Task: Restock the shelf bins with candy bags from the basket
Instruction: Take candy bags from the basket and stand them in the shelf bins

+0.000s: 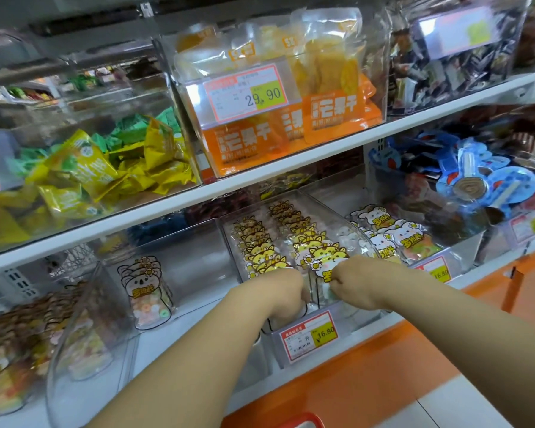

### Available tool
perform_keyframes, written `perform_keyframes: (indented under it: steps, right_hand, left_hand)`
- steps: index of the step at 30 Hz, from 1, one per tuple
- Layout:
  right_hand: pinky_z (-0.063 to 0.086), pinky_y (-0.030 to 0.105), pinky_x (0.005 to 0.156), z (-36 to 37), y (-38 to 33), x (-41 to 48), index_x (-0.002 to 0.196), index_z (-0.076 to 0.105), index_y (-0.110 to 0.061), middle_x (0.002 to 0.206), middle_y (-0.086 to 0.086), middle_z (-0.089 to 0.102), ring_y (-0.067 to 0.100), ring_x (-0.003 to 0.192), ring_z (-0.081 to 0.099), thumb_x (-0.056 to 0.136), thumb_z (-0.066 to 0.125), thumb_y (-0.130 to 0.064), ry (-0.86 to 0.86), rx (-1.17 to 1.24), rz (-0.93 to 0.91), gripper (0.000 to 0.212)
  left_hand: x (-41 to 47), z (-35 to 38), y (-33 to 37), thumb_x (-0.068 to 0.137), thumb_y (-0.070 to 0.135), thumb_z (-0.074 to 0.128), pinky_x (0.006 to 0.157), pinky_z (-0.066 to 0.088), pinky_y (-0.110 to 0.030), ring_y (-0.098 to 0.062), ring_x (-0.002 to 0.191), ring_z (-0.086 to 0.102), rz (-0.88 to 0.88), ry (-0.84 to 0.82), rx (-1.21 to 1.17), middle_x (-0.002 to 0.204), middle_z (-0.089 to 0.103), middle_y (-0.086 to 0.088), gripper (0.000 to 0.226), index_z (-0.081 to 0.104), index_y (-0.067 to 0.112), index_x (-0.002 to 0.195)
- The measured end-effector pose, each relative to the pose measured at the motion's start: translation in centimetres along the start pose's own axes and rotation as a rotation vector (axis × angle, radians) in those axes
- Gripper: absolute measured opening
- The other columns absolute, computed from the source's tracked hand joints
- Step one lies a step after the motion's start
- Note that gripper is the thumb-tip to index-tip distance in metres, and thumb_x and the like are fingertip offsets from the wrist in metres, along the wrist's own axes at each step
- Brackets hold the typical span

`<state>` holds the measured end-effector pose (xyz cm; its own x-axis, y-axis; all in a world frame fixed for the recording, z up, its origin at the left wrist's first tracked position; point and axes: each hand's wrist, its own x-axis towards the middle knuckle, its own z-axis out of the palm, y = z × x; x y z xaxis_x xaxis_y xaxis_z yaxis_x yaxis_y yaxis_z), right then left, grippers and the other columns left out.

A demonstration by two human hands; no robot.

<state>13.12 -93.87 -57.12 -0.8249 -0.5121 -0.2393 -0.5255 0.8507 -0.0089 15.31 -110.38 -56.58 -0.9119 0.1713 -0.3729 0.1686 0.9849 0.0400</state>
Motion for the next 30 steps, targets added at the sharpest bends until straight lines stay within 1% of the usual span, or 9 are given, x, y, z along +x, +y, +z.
perform_keyframes:
  steps: [3, 6, 9, 14, 17, 21, 24, 26, 30]
  right_hand:
    - [0.041, 0.033, 0.074, 0.0, 0.1, -1.4, 0.111, 0.060, -0.012, 0.118, 0.015, 0.062, 0.032, 0.106, 0.060, 0.104, 0.036, -0.032, 0.151, -0.009, 0.004, 0.032]
    - [0.049, 0.034, 0.071, 0.2, -0.6, -3.6, 0.104, 0.058, -0.022, 0.104, 0.007, 0.066, 0.031, 0.095, 0.064, 0.099, 0.043, -0.038, 0.382, 0.023, 0.002, 0.022]
    - [0.046, 0.033, 0.066, 0.8, -2.2, -6.4, 0.102, 0.058, -0.028, 0.098, -0.003, 0.066, 0.026, 0.089, 0.064, 0.098, 0.044, -0.039, 0.544, 0.113, -0.028, 0.018]
    - [0.049, 0.034, 0.068, 3.3, -6.6, -9.5, 0.100, 0.061, -0.029, 0.092, -0.007, 0.067, 0.019, 0.089, 0.063, 0.096, 0.053, -0.034, 0.574, 0.345, -0.111, 0.010]
    - [0.051, 0.037, 0.072, 6.1, -10.2, -10.4, 0.103, 0.065, -0.029, 0.088, -0.009, 0.068, 0.018, 0.087, 0.063, 0.094, 0.058, -0.029, 0.538, 0.464, -0.185, 0.011]
    - [0.049, 0.034, 0.069, 11.4, -15.5, -11.4, 0.114, 0.062, -0.030, 0.085, -0.010, 0.066, 0.019, 0.083, 0.062, 0.095, 0.055, -0.028, 0.413, 0.499, -0.247, 0.021]
    - [0.046, 0.029, 0.059, 15.3, -18.2, -11.5, 0.118, 0.060, -0.031, 0.079, -0.014, 0.060, 0.012, 0.071, 0.058, 0.096, 0.052, -0.026, 0.226, 0.494, -0.239, 0.025]
    - [0.041, 0.024, 0.054, 17.7, -19.1, -11.4, 0.122, 0.060, -0.030, 0.082, -0.015, 0.059, 0.007, 0.068, 0.055, 0.096, 0.050, -0.025, 0.127, 0.448, -0.221, 0.028]
    - [0.046, 0.027, 0.069, 22.0, -18.7, -10.5, 0.114, 0.063, -0.025, 0.095, -0.007, 0.062, 0.016, 0.085, 0.060, 0.096, 0.053, -0.027, -0.079, 0.360, -0.186, 0.021]
  left_hand:
    - [-1.3, -0.2, 0.6, 0.098, 0.008, 0.047, 0.095, 0.051, -0.036, -0.028, 0.114, 0.060, 0.014, 0.086, -0.054, 0.129, 0.064, -0.008, 0.037, 0.063, 0.017, 0.130]
    - [-3.6, 0.1, 1.1, 0.096, 0.008, 0.045, 0.093, 0.053, -0.040, -0.025, 0.110, 0.061, 0.035, 0.259, -0.154, 0.123, 0.065, -0.004, 0.040, 0.063, 0.023, 0.128]
    - [-6.8, 1.4, 1.4, 0.098, 0.013, 0.047, 0.090, 0.051, -0.032, -0.017, 0.108, 0.062, 0.050, 0.472, -0.305, 0.121, 0.067, 0.005, 0.037, 0.064, 0.027, 0.127]
    - [-13.7, 6.2, 0.1, 0.099, 0.019, 0.057, 0.091, 0.051, -0.031, -0.009, 0.095, 0.063, 0.034, 0.644, -0.527, 0.110, 0.069, 0.010, 0.027, 0.067, 0.028, 0.122]
    - [-18.1, 10.9, -1.7, 0.099, 0.020, 0.058, 0.089, 0.051, -0.027, -0.007, 0.095, 0.065, -0.044, 0.636, -0.612, 0.105, 0.069, 0.014, 0.024, 0.069, 0.028, 0.119]
    - [-24.2, 18.1, -4.3, 0.098, 0.013, 0.058, 0.085, 0.047, -0.010, -0.007, 0.096, 0.064, -0.197, 0.578, -0.688, 0.106, 0.068, 0.012, 0.025, 0.068, 0.022, 0.120]
    - [-27.4, 23.7, -6.1, 0.099, 0.020, 0.058, 0.094, 0.052, -0.029, -0.007, 0.101, 0.063, -0.346, 0.533, -0.751, 0.113, 0.068, 0.010, 0.025, 0.068, 0.025, 0.121]
    - [-28.5, 27.0, -6.9, 0.100, 0.023, 0.058, 0.094, 0.052, -0.030, -0.006, 0.102, 0.063, -0.434, 0.493, -0.774, 0.112, 0.068, 0.012, 0.024, 0.068, 0.027, 0.121]
    - [-29.2, 32.2, -7.9, 0.099, 0.019, 0.055, 0.094, 0.051, -0.031, -0.012, 0.112, 0.062, -0.448, 0.370, -0.710, 0.124, 0.065, 0.010, 0.029, 0.066, 0.026, 0.124]
